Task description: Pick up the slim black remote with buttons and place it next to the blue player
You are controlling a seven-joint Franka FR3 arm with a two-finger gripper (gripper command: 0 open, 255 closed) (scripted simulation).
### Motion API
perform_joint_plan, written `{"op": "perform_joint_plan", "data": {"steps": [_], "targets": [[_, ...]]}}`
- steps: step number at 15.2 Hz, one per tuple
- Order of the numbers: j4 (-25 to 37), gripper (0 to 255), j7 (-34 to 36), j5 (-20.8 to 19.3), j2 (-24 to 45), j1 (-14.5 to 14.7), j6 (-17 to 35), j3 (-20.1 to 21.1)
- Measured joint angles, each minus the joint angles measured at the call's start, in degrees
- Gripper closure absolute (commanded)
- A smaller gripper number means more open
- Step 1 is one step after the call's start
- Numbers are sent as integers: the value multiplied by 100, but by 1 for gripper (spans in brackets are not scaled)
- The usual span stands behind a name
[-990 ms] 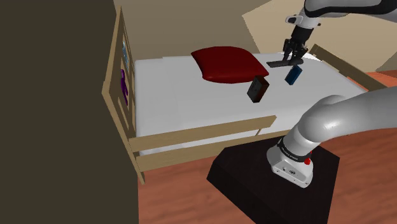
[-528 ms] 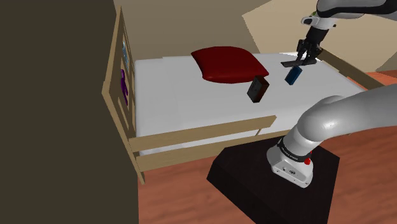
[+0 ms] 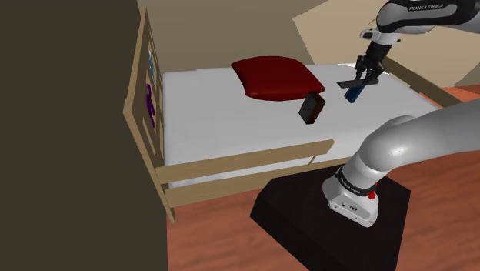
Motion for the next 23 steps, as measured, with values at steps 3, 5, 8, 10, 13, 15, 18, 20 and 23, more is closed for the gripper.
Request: {"op": "perform_joint_plan", "data": {"steps": [3, 5, 8, 10, 13, 15, 18, 20, 23], "targets": [[-208, 255, 5, -45, 55, -5, 264, -93], [-308, 255, 13, -56, 114, 9, 425, -150], [-450, 255, 8, -67, 235, 40, 686, -256], [-578, 255, 16, -98, 267, 33, 845, -306], [-727, 255, -13, -120, 394, 53, 1122, -435], [-801, 255, -24, -118, 485, 80, 1287, -505], [-950, 255, -39, -124, 625, 114, 1570, -619], [-1021, 255, -78, -110, 758, 152, 1772, -723], [-1156, 255, -102, -96, 910, 196, 2049, -835]]}}
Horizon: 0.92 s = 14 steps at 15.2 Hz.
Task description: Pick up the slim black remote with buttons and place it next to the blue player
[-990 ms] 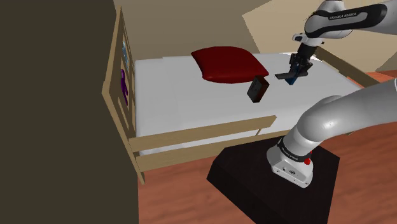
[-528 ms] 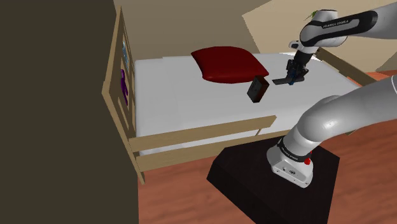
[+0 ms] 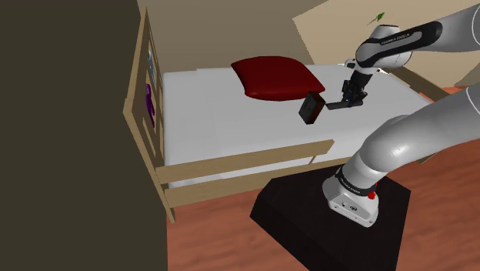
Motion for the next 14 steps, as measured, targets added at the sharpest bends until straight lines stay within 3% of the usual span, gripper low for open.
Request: {"op": "perform_joint_plan", "data": {"steps": [3, 9, 10, 14], "targets": [[-92, 255, -49, 65, 217, 88, 292, -132], [-98, 255, -87, 89, 283, 109, 369, -183], [-98, 0, -87, 89, 284, 109, 370, -183], [-98, 0, -88, 89, 285, 109, 371, -184]]}}
